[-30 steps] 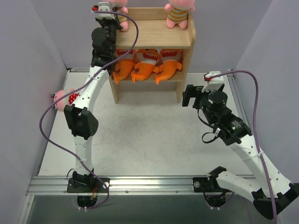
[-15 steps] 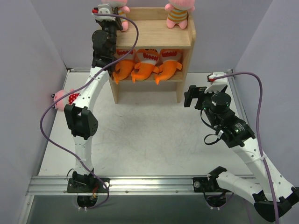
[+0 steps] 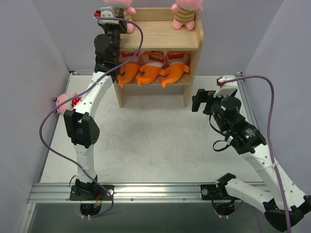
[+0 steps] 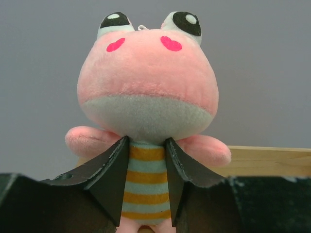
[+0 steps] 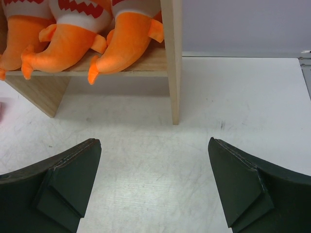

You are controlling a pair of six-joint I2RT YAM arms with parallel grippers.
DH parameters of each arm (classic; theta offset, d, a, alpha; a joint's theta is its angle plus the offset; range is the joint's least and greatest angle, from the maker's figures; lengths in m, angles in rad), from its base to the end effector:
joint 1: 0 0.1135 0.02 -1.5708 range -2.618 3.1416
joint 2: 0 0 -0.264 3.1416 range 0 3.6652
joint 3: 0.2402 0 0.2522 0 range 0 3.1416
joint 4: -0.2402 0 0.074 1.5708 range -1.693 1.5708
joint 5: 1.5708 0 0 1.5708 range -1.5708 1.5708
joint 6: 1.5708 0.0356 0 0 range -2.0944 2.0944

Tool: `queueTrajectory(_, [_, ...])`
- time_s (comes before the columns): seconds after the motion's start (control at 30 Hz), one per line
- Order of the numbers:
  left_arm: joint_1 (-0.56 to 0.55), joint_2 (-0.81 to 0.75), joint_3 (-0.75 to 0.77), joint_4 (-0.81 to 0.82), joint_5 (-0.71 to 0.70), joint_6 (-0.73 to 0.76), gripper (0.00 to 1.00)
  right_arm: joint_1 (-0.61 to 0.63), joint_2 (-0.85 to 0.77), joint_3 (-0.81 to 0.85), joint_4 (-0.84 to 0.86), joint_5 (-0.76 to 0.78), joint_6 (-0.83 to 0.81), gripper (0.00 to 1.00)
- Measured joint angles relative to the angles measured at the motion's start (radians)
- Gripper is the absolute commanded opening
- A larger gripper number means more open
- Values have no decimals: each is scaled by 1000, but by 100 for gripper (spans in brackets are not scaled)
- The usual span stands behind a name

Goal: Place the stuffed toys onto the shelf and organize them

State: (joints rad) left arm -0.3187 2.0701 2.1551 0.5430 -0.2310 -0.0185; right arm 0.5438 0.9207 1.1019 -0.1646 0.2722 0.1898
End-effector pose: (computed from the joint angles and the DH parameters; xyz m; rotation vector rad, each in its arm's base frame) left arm 0.4520 -0.1406 0.4897 -0.0710 0.9611 -0.2019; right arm 0.1749 0.0946 0.4286 -0.0605 1.5653 0.3674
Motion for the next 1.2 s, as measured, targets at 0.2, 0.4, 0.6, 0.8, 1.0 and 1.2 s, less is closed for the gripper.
queueTrajectory(0.2, [0, 0, 0, 0, 1, 0, 45, 0, -3, 0, -8, 0, 8, 97])
queueTrajectory(0.4, [-1, -10, -16, 0, 6, -3, 51, 0, -7, 0, -13, 0, 19, 97])
queueTrajectory(0.6, [-6, -38, -52, -1, 17, -8, 55, 0, -7, 0, -13, 0, 23, 97])
queueTrajectory(0.8, [-8, -73, -101, 1, 25, -13, 55, 0, -7, 0, -14, 0, 27, 97])
queueTrajectory(1.0, [-9, -103, -130, 1, 30, -15, 55, 0, -8, 0, -16, 0, 30, 97])
queueTrajectory(1.2, [-10, -122, -140, -12, 35, -27, 55, 0, -16, 0, -20, 0, 38, 96])
